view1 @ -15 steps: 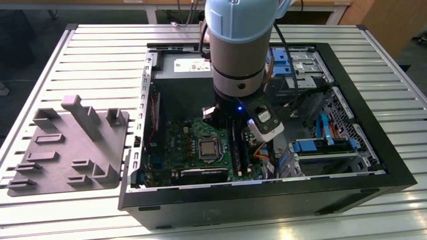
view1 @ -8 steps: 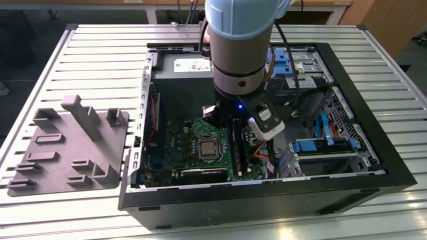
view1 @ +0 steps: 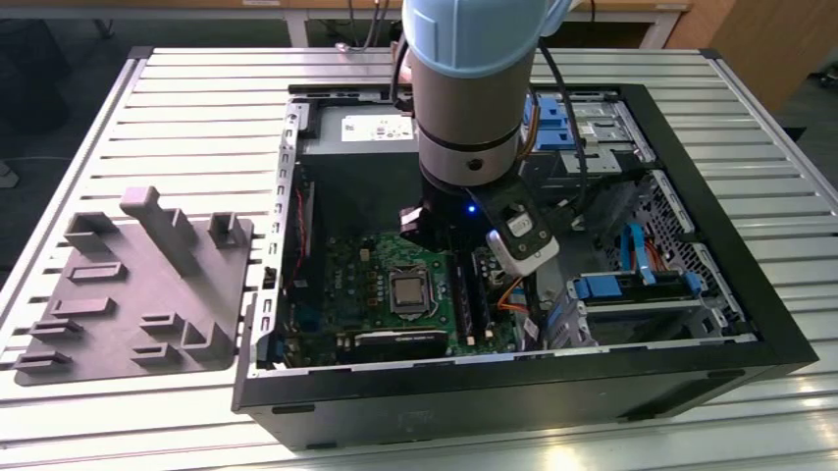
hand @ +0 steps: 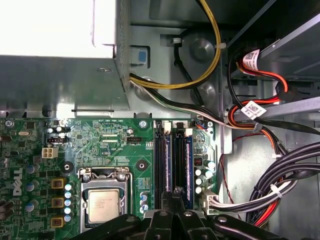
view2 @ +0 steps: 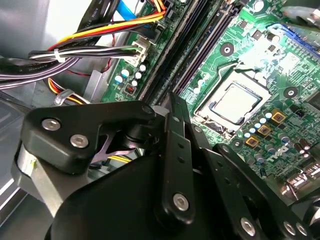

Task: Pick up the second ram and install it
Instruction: 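Insert the second ram into the second slot, then press down the second ram until it locks into place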

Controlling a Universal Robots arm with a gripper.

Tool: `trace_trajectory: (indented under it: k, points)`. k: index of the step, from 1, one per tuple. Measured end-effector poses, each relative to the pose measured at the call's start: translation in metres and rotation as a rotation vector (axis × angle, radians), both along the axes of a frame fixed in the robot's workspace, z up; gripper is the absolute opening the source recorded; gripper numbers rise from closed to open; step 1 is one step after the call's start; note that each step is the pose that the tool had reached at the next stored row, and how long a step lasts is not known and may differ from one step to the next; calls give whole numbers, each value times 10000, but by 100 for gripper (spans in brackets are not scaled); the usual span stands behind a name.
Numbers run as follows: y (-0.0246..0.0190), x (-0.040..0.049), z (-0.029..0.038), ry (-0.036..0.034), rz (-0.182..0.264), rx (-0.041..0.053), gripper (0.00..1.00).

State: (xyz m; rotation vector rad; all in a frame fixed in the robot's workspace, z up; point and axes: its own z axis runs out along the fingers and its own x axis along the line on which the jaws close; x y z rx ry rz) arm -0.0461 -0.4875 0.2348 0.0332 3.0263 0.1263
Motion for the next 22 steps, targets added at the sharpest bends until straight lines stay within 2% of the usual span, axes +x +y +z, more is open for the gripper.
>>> trace_trajectory:
  k: [13,17,22]
  points:
    - [2,0,6,0,0,-1,11]
    - [30,0,5,0,0,0,11]
    - [96,0,5,-1,0,-6,11]
